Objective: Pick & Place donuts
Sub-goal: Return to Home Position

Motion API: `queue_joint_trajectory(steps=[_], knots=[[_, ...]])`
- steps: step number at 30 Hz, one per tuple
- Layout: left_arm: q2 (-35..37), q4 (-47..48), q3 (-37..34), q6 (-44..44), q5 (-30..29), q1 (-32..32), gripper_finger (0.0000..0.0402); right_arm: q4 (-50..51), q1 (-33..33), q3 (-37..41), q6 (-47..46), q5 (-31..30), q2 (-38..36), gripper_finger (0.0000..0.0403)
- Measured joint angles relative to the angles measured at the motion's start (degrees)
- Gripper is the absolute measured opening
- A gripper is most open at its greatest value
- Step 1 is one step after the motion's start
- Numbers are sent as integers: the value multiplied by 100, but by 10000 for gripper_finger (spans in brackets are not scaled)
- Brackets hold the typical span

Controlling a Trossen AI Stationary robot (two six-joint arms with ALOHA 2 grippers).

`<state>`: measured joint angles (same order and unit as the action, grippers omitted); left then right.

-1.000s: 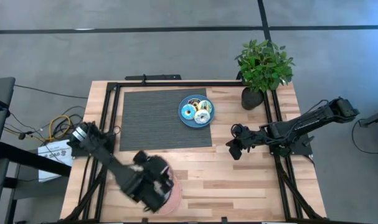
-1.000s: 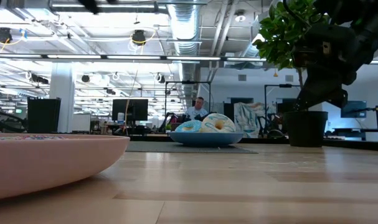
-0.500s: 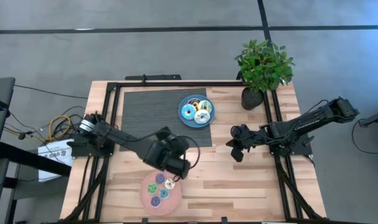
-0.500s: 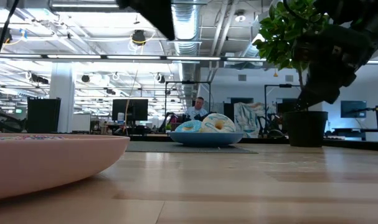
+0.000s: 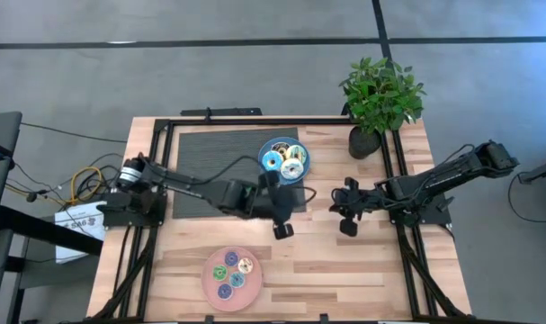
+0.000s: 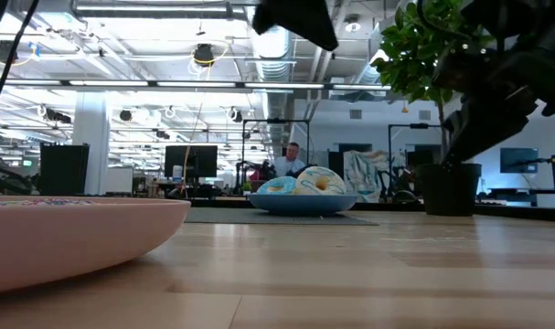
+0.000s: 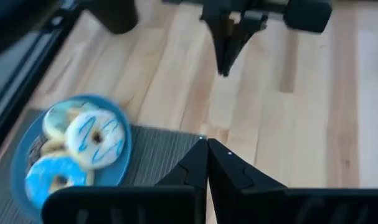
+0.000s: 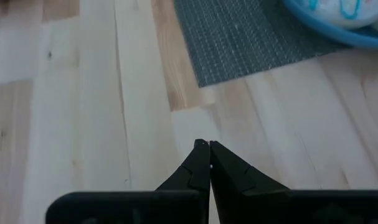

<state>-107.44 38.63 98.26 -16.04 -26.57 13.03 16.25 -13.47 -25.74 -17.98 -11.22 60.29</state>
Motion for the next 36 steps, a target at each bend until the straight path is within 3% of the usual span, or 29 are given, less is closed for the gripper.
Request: queue_joint_trajectory(steps=[7, 17, 23, 36], knots=[[18, -793, -346, 650, 663, -327, 0, 137, 0, 0, -76, 389, -75, 1], [882, -2889, -2446, 571, 1667, -581, 0, 291, 0, -2, -387, 398, -114, 1], [2071, -3430, -3685, 572, 1646, -609, 0, 214, 13, -2, -608, 382, -114, 1], [5558, -4045, -6513, 1174, 1544, -613, 0, -145, 13, 0, -907, 377, -111, 1]])
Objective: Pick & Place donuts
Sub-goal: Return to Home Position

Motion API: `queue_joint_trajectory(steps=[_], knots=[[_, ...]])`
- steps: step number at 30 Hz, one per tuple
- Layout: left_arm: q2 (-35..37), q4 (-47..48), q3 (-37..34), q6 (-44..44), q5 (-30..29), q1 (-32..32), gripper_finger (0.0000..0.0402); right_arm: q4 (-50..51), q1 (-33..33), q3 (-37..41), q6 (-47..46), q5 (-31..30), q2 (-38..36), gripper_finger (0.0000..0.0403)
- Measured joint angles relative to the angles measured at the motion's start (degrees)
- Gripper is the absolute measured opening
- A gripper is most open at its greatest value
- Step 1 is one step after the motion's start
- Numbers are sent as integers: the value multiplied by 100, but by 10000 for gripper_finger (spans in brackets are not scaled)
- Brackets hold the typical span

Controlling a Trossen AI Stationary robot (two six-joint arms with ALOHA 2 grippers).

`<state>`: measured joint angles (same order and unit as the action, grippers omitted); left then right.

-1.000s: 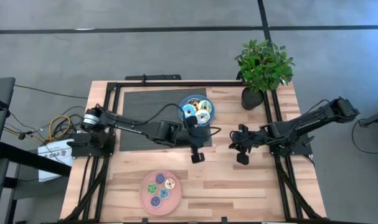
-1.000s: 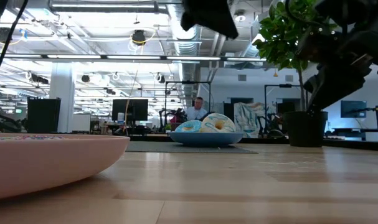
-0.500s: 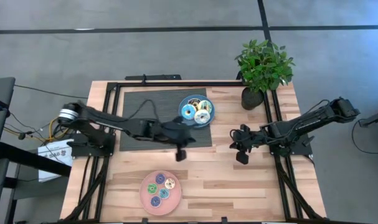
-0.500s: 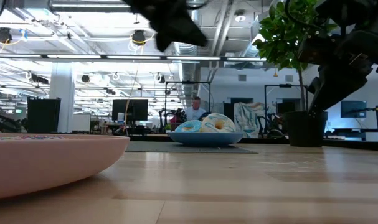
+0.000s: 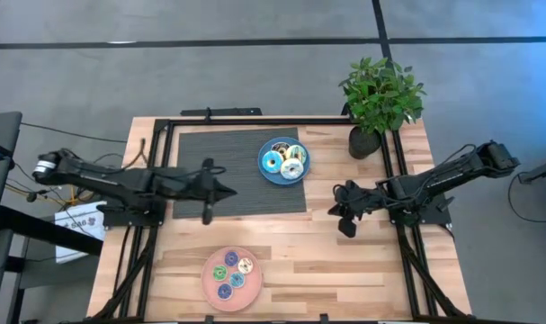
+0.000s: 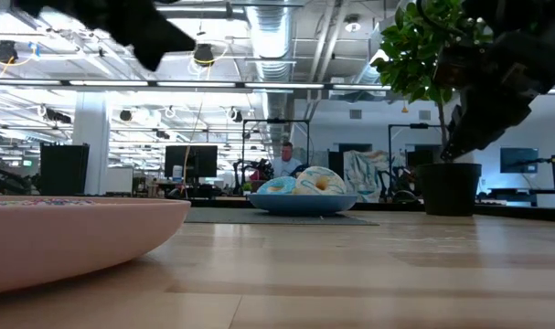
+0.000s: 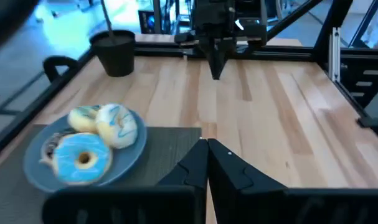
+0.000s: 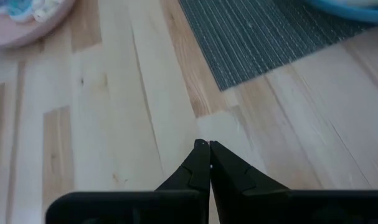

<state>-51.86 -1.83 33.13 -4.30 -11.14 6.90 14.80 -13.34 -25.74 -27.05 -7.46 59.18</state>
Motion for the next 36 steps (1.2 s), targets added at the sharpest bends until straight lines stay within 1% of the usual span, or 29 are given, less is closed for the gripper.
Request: queue_joint_trajectory(steps=[3, 5, 7, 10, 12, 16, 22, 26, 29, 31, 36], knots=[[603, 137, -358, 233, -160, -7, 0, -128, 0, -2, 0, -2, 0, 1], [913, 355, -459, 174, -284, -13, 0, -206, 0, -2, 0, -3, 0, 1], [1112, 367, -524, 105, -303, -15, 0, -227, 0, -2, 0, -3, 0, 1], [1387, 377, -718, 756, 47, -15, 0, -258, 0, -2, 0, -4, 0, 1], [1599, 376, -879, 992, 274, -18, 0, -272, 0, -2, 0, -5, 0, 1], [2156, 277, -1408, 893, 331, -31, 0, -408, 0, -2, 0, -34, 0, 1], [3292, -668, -2459, 880, 335, -153, 0, -485, 0, -2, 0, -301, 0, 1], [4116, -711, -2923, 675, 371, -380, 0, -504, 0, -2, 0, -320, 0, 1], [4752, -671, -3167, 610, 659, -529, 0, -503, 0, -2, 0, -320, 0, 1], [5159, -617, -3249, 595, 747, -602, 0, -504, 0, -2, 0, -320, 0, 1], [5139, -538, -3232, 636, 755, -703, 0, -531, 0, -2, 0, -319, 2, 1]])
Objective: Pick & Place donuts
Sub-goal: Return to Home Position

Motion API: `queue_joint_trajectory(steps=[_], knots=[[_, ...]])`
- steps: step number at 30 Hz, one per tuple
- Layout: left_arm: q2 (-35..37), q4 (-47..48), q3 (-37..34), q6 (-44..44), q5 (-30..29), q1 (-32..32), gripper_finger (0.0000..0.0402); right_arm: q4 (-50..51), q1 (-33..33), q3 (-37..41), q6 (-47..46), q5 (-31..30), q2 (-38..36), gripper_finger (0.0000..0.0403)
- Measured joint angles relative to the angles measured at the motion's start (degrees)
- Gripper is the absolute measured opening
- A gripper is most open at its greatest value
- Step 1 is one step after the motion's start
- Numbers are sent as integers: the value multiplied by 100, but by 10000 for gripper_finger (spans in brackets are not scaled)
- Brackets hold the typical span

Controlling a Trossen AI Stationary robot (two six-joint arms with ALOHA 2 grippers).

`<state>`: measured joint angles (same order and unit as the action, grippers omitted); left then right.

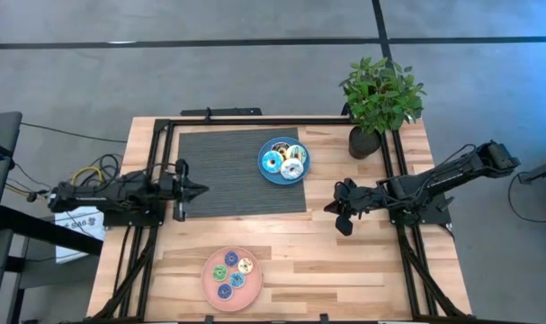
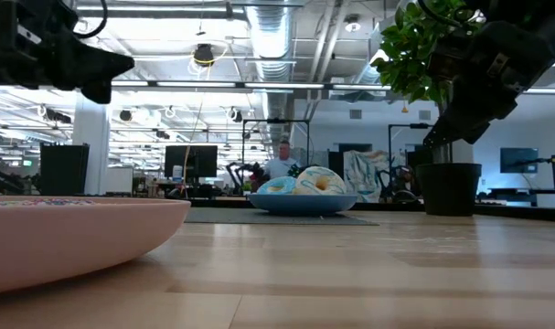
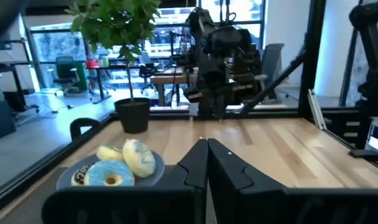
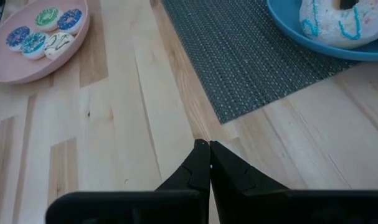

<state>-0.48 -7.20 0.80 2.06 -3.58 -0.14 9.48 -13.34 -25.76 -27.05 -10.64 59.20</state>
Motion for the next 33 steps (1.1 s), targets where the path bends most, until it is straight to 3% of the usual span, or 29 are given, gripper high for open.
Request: queue_joint_trajectory(steps=[18, 25, 29, 33], knots=[[-56, 467, -25, -174, 31, -158, 0, 20, 0, 0, 376, -5, 0, 1], [-56, 468, -29, -179, 29, -158, 0, 28, 141, 5, 900, -761, 0, 1], [-56, 468, -33, -183, 28, -155, 0, -575, 486, 352, 1261, -487, -36, 1], [-56, 470, -33, -185, 27, -155, 0, -1687, 935, 880, 1545, 308, -287, 1]])
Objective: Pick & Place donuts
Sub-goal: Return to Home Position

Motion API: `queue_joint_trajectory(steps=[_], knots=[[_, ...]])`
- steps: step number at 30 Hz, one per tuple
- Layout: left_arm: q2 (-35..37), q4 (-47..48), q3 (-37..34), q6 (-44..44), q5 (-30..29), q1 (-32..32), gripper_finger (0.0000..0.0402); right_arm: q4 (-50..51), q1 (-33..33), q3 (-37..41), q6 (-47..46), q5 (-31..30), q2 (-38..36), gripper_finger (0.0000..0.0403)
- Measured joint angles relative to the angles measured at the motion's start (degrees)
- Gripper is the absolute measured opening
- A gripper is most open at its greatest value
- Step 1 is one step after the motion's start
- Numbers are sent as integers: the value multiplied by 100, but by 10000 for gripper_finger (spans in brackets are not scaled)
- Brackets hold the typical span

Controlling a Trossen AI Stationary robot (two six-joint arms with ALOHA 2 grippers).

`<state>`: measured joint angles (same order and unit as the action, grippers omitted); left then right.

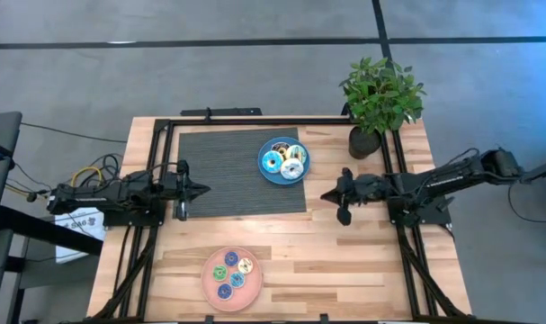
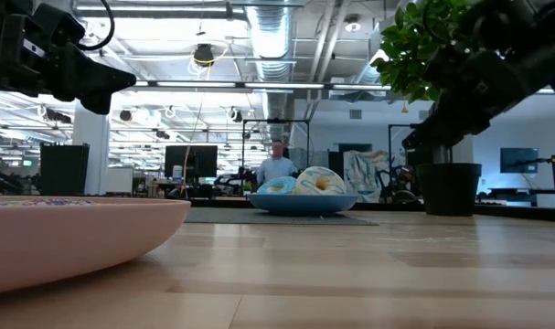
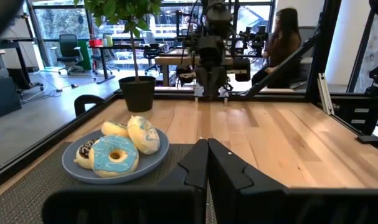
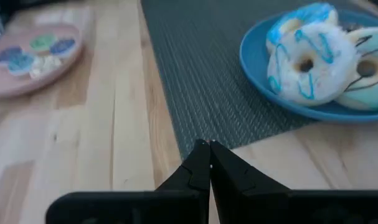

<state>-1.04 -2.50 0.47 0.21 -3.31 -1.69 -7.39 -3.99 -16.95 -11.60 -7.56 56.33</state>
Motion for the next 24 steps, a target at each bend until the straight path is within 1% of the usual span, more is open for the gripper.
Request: queue_joint_trajectory(steps=[2, 4, 9, 11, 14, 20, 24], knots=[[0, 0, 0, 0, 0, 0, 0, -326, 188, 177, 114, 175, -173, 1], [0, 0, -2, 0, 0, 0, 0, -522, 315, 249, 238, 225, -418, 1], [0, 2, -4, -2, 0, 0, 0, -489, 429, 398, 435, 273, -1260, 1], [0, 2, -4, -2, 0, 0, 0, -455, 428, 533, 459, 280, -1715, 1], [0, 3, -4, -2, -2, 1, 0, -301, 360, 808, 381, 289, -2669, 1], [0, 4, -7, -2, -2, 1, 0, 523, 25, 1137, 267, 309, -4451, 1], [0, 4, -7, -2, -2, 0, 0, 1664, -78, 1171, 264, 311, -5607, 1]])
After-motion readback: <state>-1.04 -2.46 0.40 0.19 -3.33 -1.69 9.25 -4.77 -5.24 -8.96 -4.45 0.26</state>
